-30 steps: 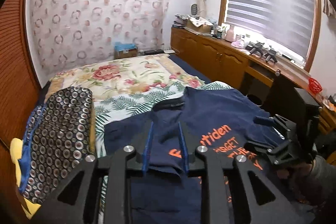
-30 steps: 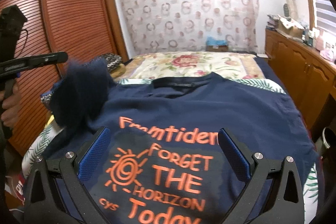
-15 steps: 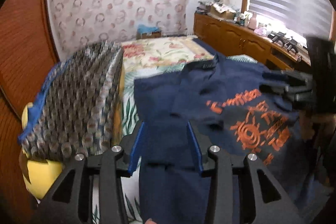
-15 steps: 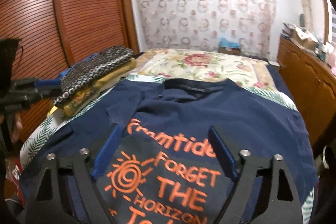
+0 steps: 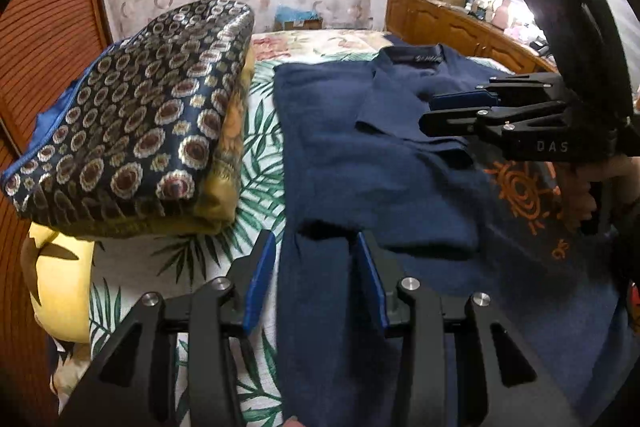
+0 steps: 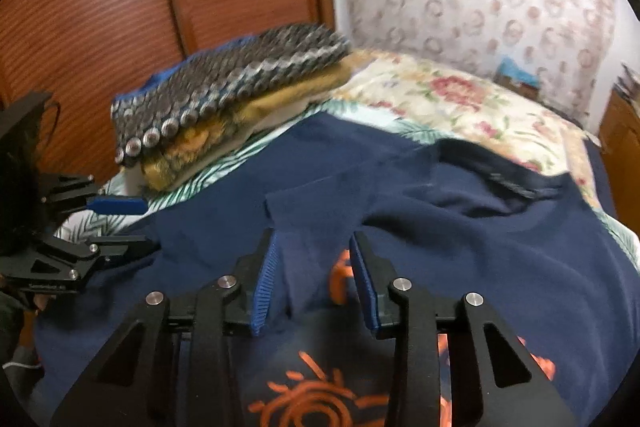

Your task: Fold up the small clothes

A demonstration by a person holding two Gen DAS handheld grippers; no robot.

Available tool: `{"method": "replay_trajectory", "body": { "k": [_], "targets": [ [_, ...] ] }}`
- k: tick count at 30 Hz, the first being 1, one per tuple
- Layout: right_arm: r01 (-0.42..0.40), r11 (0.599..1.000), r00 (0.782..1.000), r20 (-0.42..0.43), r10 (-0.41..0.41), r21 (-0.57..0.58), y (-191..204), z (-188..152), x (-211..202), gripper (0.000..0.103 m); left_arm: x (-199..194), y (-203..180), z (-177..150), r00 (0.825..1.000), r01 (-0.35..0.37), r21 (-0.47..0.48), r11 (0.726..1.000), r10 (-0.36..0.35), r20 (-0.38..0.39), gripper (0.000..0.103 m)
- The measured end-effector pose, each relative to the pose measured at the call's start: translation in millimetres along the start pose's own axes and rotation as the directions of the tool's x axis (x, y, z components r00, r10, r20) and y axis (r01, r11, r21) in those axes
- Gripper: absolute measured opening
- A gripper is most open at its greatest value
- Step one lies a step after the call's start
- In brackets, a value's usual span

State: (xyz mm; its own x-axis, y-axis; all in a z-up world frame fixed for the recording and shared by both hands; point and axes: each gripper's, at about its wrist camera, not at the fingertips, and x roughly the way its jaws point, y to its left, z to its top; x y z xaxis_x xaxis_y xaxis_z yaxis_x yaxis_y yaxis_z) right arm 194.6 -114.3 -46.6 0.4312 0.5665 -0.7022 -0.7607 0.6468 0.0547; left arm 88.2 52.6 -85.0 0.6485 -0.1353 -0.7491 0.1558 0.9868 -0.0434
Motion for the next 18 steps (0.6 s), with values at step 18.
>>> {"method": "replay_trajectory", "body": {
  "k": [18],
  "targets": [
    [0.061, 0.997, 0.997, -0.044, -0.063, -0.045, 5, -5, 15, 0.002, 6, 2, 4, 1.0, 0.005, -0.01, 1.0, -0.005, -0.03, 0.05]
  ]
}}
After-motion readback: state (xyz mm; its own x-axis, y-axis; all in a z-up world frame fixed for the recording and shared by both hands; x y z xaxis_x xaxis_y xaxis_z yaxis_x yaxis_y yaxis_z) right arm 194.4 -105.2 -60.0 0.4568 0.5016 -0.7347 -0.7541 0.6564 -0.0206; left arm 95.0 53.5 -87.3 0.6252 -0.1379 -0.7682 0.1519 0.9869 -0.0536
